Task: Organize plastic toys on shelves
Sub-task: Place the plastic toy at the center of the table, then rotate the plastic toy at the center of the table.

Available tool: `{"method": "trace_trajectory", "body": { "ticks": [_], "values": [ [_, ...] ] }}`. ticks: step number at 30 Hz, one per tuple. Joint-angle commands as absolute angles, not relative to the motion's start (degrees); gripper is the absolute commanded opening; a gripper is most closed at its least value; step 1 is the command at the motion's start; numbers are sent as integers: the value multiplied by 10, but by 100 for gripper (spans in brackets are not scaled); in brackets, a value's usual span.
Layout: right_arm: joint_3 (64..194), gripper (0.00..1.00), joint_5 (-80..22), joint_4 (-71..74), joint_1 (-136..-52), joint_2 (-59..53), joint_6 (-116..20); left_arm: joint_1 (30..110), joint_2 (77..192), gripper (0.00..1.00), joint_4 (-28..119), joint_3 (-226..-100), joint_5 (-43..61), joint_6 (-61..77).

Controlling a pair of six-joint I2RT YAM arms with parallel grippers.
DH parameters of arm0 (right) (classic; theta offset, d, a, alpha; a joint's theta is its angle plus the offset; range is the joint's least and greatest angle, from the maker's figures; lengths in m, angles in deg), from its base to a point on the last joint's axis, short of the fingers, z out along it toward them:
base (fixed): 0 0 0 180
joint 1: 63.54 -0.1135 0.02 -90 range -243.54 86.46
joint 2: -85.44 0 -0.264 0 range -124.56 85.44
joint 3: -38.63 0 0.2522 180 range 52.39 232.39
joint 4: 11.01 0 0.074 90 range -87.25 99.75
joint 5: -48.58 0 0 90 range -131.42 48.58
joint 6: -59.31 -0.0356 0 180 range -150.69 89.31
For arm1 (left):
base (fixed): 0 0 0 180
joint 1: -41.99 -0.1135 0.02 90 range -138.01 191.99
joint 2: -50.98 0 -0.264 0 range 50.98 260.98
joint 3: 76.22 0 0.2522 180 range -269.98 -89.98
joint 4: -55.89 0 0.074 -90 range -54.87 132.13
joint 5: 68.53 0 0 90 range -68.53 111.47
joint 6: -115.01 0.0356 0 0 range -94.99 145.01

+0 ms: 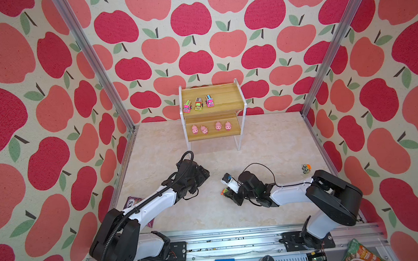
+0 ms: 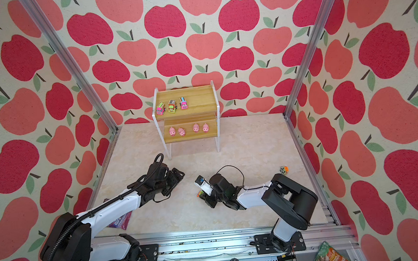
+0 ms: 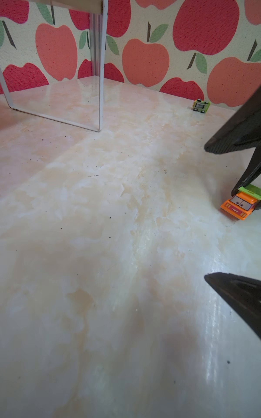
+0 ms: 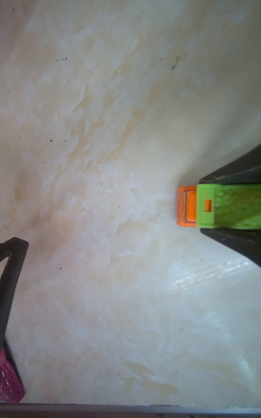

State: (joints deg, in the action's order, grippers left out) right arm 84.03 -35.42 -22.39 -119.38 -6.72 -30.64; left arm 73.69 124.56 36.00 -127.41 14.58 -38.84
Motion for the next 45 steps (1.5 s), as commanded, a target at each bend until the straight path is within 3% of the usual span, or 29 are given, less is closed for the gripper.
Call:
{"method": "trace_trajectory", "body": {
  "ticks": [1,12,25,45],
  "values": [
    [853,38,-377,-208,-1201,-74,-279,733,1227,85,337,-1261,154,-370],
    [844,59,-402,-164,-1206,-52,-275,723,1206,85,327,-1254,161,-356],
    [870,60,-464,-91,-1202,-62,-294,722,1195,86,301,-1261,168,-319],
    [880,60,-462,-80,-1137,-79,-310,732,1180,89,273,-1273,159,-212]
  ]
}}
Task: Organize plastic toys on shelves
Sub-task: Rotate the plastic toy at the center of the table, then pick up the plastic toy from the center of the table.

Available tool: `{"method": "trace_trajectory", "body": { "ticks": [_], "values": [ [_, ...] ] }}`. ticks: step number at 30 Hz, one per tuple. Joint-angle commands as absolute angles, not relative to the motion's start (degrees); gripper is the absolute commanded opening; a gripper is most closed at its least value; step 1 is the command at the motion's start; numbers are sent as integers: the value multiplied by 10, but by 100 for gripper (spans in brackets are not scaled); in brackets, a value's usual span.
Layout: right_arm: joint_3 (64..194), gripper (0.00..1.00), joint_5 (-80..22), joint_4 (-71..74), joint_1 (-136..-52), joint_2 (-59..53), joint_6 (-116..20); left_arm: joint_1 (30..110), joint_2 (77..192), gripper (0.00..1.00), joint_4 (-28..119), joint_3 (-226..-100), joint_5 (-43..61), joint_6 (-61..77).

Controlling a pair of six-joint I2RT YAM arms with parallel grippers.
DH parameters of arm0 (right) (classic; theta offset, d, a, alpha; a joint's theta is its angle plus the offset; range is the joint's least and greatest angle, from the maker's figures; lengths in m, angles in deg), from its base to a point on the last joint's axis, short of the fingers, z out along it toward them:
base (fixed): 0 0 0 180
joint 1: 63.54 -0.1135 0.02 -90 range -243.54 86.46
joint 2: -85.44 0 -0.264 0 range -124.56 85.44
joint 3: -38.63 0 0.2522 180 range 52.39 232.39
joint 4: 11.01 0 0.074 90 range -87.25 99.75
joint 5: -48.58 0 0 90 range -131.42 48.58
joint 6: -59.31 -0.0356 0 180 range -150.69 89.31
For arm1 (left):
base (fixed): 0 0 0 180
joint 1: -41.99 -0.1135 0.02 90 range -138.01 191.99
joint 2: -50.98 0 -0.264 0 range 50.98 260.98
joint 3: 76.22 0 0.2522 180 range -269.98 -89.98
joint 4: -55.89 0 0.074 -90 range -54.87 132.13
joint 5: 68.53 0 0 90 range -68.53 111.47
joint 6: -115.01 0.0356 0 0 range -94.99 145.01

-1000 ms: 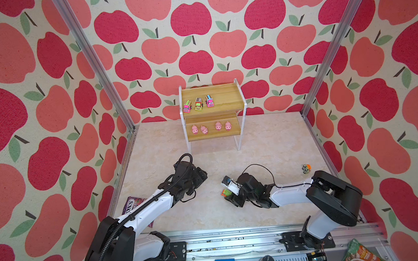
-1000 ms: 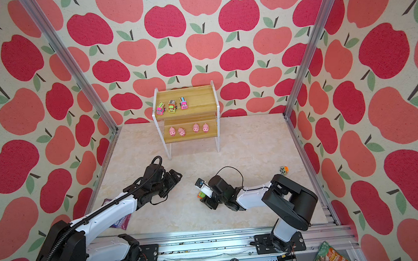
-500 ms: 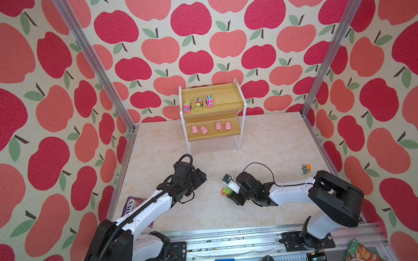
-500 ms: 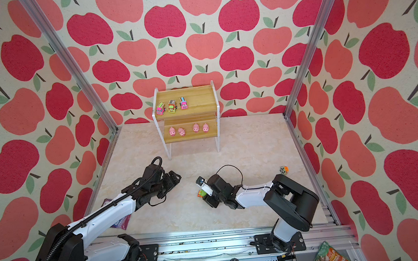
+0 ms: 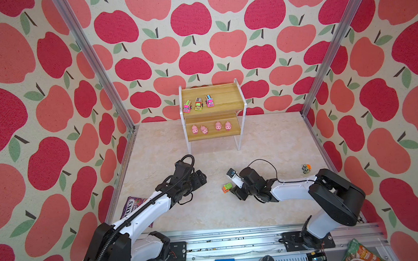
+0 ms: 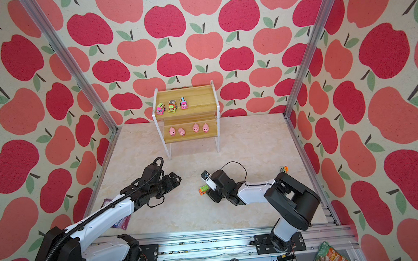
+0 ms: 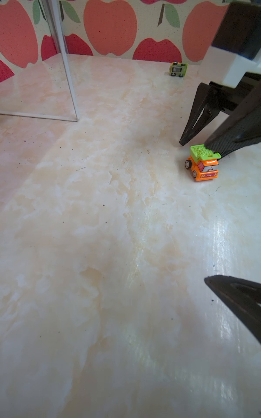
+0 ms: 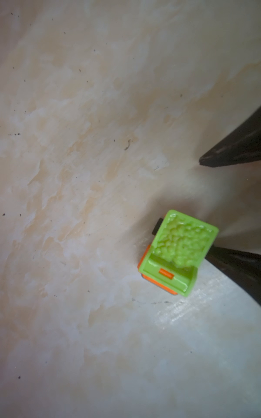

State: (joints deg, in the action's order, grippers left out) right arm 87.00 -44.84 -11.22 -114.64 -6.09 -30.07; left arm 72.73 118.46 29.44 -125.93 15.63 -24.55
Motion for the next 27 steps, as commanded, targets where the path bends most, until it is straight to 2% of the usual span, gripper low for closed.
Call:
{"method": "trace_trajectory", "body": {
  "ticks": [1,14,20,27],
  "values": [
    [882,60,-465,-81,-1134,-82,-312,734,1183,89,275,-1273,158,-206],
    [1004,62,-470,-72,-1104,-197,-332,775,1199,94,255,-1297,177,-149],
    [1082,70,-509,-28,-1095,-224,-305,786,1195,97,245,-1305,184,-126],
    [1114,77,-559,-6,-1080,-199,-298,789,1191,99,231,-1320,182,-85]
  ]
}}
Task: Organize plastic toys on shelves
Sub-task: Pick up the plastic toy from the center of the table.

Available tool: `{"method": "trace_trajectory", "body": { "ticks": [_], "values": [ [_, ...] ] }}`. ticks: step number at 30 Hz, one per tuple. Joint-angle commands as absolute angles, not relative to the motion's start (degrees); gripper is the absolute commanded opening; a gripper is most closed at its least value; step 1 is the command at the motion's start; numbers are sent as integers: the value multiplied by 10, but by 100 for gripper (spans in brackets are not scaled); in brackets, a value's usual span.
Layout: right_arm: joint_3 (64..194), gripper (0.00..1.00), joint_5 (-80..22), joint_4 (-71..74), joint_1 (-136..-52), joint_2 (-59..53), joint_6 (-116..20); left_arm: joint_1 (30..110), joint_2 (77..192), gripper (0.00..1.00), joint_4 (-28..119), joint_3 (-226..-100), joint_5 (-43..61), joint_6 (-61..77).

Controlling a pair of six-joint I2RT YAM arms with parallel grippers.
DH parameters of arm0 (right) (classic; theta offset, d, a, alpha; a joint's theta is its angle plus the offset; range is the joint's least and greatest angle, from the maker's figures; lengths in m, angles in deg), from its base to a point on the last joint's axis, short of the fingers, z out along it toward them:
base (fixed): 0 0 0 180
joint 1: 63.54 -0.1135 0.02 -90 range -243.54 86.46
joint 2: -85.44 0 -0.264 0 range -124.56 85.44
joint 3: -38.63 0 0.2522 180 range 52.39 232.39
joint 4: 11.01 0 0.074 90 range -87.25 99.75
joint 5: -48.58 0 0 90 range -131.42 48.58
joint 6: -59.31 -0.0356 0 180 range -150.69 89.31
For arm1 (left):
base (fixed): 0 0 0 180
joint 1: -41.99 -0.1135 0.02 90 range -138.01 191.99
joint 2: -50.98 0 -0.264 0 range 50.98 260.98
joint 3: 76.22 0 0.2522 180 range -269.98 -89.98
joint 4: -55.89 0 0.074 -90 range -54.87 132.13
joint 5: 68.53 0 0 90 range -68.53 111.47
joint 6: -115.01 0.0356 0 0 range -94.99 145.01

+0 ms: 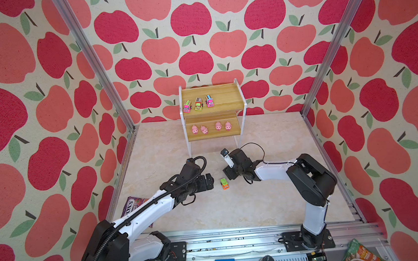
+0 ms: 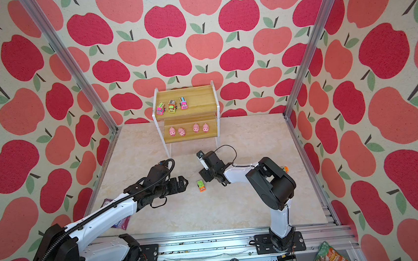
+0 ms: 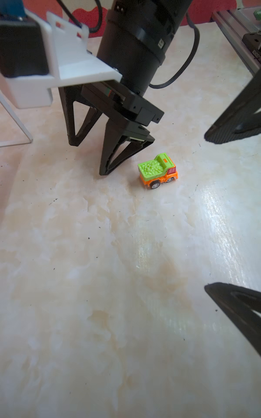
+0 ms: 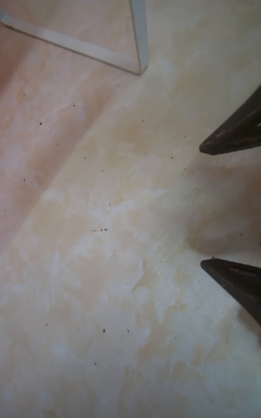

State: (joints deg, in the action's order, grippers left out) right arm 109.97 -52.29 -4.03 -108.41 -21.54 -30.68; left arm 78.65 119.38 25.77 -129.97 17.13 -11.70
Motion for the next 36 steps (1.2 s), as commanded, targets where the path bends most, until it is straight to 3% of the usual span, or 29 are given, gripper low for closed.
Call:
{"method": "trace_trajectory", "body": {
  "ticks": [1,9,16,27,36],
  "values": [
    [1112,77,-562,-4,-1079,-190,-303,790,1190,99,228,-1324,182,-78],
    [1025,76,-541,-36,-1097,-58,-383,784,1181,99,163,-1401,195,24],
    [937,77,-577,-119,-1164,24,-445,778,1177,99,63,-1518,217,133],
    [876,73,-594,-207,-1239,-9,-483,777,1081,99,40,-1552,209,214],
    [884,67,-605,-234,-1252,-74,-494,748,994,99,104,-1441,235,237]
  ]
}}
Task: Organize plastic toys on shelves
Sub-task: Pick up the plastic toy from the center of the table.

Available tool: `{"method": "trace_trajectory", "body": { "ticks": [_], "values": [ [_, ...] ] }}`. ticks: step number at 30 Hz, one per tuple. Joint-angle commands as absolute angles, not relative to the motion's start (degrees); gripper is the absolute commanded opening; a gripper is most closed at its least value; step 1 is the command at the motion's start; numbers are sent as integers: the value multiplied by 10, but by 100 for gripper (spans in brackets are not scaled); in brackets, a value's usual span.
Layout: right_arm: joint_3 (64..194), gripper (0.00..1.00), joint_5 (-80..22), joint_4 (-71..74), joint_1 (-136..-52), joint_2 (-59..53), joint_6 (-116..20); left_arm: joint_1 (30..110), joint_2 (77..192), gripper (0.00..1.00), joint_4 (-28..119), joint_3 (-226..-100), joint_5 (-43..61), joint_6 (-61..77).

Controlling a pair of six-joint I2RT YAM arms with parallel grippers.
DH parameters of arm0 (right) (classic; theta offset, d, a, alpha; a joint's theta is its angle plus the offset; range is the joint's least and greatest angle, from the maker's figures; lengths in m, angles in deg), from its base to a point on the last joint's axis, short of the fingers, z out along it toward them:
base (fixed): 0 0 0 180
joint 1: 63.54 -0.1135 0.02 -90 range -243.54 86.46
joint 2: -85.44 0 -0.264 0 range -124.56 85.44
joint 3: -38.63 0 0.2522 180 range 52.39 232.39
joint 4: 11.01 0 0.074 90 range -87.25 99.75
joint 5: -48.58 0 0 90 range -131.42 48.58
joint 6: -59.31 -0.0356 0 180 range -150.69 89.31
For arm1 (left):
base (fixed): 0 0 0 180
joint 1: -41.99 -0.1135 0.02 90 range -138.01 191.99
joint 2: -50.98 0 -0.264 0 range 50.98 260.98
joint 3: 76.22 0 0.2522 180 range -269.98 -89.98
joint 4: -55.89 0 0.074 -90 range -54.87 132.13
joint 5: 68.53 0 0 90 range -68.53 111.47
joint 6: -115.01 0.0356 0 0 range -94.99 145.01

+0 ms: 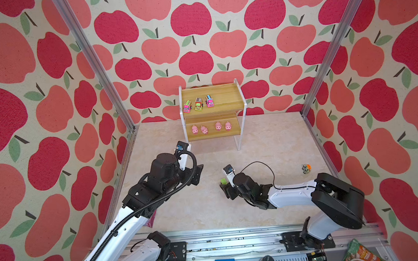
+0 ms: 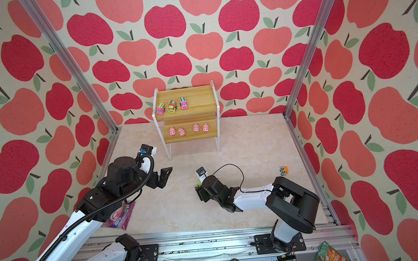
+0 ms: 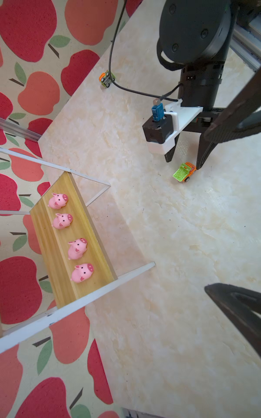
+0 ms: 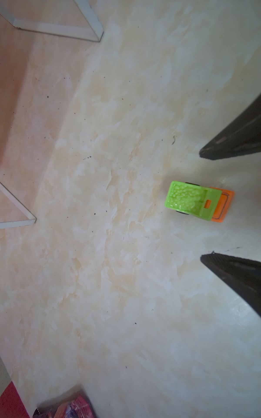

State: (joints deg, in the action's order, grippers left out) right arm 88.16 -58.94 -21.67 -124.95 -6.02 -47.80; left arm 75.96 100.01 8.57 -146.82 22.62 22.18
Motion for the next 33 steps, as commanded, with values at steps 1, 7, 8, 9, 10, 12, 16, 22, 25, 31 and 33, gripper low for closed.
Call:
{"method": "trace_trajectory", "body": {
  "ticks": [1,7,8,9,10,12,16,22,25,31,33],
  "values": [
    [887,65,-608,-231,-1253,-79,-496,742,989,99,107,-1434,229,234],
    [899,59,-615,-232,-1253,-107,-496,727,974,99,129,-1416,214,235],
    [901,58,-614,-232,-1253,-111,-496,724,972,99,132,-1413,209,234],
    [903,57,-613,-234,-1252,-116,-496,721,971,99,134,-1411,204,232],
    [908,56,-611,-234,-1252,-120,-496,719,970,99,136,-1410,204,232],
    [916,53,-608,-231,-1252,-130,-496,713,969,99,137,-1409,204,230],
    [929,46,-607,-230,-1252,-148,-496,708,971,99,138,-1407,196,226],
    [932,36,-608,-229,-1252,-154,-498,706,968,99,142,-1403,202,229],
    [932,32,-606,-229,-1252,-152,-498,704,965,99,144,-1401,202,230],
    [947,22,-594,-205,-1252,-126,-480,703,968,99,147,-1399,202,229],
    [963,21,-597,-176,-1252,-110,-470,703,970,99,147,-1398,202,228]
  ]
}}
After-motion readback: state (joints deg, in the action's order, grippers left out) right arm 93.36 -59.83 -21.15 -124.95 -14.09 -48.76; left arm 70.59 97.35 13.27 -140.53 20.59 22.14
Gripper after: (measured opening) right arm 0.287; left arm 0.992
